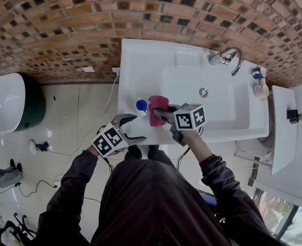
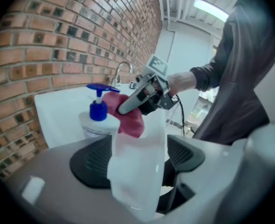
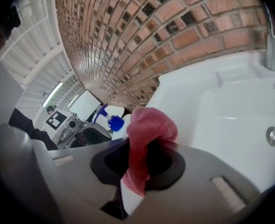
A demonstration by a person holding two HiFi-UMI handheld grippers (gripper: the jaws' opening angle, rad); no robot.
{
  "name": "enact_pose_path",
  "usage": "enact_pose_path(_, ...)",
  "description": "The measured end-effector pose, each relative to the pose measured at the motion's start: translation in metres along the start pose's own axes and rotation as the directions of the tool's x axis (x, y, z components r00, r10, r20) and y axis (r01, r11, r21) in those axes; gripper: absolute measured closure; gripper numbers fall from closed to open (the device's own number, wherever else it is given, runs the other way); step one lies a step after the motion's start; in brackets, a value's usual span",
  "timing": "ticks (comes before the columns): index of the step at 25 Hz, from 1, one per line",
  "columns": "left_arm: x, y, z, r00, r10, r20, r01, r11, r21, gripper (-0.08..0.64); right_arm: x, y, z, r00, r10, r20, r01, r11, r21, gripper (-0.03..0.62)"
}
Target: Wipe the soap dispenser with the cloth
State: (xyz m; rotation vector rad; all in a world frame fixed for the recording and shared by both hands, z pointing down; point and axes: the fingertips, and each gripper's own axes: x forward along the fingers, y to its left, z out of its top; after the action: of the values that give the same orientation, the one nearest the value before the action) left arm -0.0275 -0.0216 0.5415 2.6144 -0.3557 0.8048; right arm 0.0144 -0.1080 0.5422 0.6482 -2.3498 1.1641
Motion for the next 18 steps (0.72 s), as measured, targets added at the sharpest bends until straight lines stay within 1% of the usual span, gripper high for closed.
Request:
enact_pose_path(2, -0.006, 0.017, -0.002, 0.998, 0.062, 0.022, -0.061, 0.997, -0.053, 0.173, -0.009, 0.008, 0.023, 0.997, 0.056, 0.053, -0.056, 0.998, 0.009, 0.528)
enact_pose_path(4, -0.008, 0.027, -0.001, 0.995, 0.091, 0.037, -0.087, 0.992, -0.093, 0.173, -0.009, 0.019, 0.042, 0.989, 0.128, 0.071, -0.13, 0.991, 0.013, 0.528)
enact_pose_path(5, -0.007, 0.029, -0.001, 0.995, 0.094, 0.038, -0.09, 0.991, -0.1, 0.173, -0.007, 0.021, 0.047, 0.986, 0.154, 0.066, -0.155, 0.988, 0.014, 0.528)
enact_pose_path(7, -0.002, 0.029, -0.001, 0.996, 0.089, 0.023, -0.086, 0.992, -0.089, 0.173, 0.003, 0.018, 0.047, 0.984, 0.172, 0.04, -0.173, 0.984, 0.032, 0.528)
enact_pose_path(10, 0.009, 0.025, -0.001, 0.998, 0.07, 0.004, -0.069, 0.994, -0.08, 0.173, 0.024, 0.007, 0.027, 0.98, 0.195, -0.038, -0.191, 0.977, 0.09, 0.526)
enact_pose_path(11, 0.011, 0.024, 0.0, 0.998, 0.068, 0.001, -0.068, 0.995, -0.077, 0.173, 0.031, 0.003, 0.018, 0.978, 0.2, -0.067, -0.192, 0.976, 0.107, 0.528)
enact_pose_path(13, 0.012, 0.023, 0.0, 0.998, 0.068, -0.002, -0.068, 0.995, -0.077, 0.173, 0.044, -0.008, 0.003, 0.977, 0.183, -0.112, -0.168, 0.977, 0.131, 0.526)
enact_pose_path(16, 0.014, 0.022, -0.001, 0.998, 0.07, -0.01, -0.07, 0.994, -0.08, 0.173, 0.062, -0.027, -0.015, 0.977, 0.122, -0.176, -0.099, 0.986, 0.135, 0.526)
enact_pose_path(18, 0.015, 0.022, -0.002, 0.997, 0.072, -0.015, -0.073, 0.994, -0.081, 0.173, 0.07, -0.036, -0.023, 0.977, 0.075, -0.2, -0.053, 0.992, 0.115, 0.528)
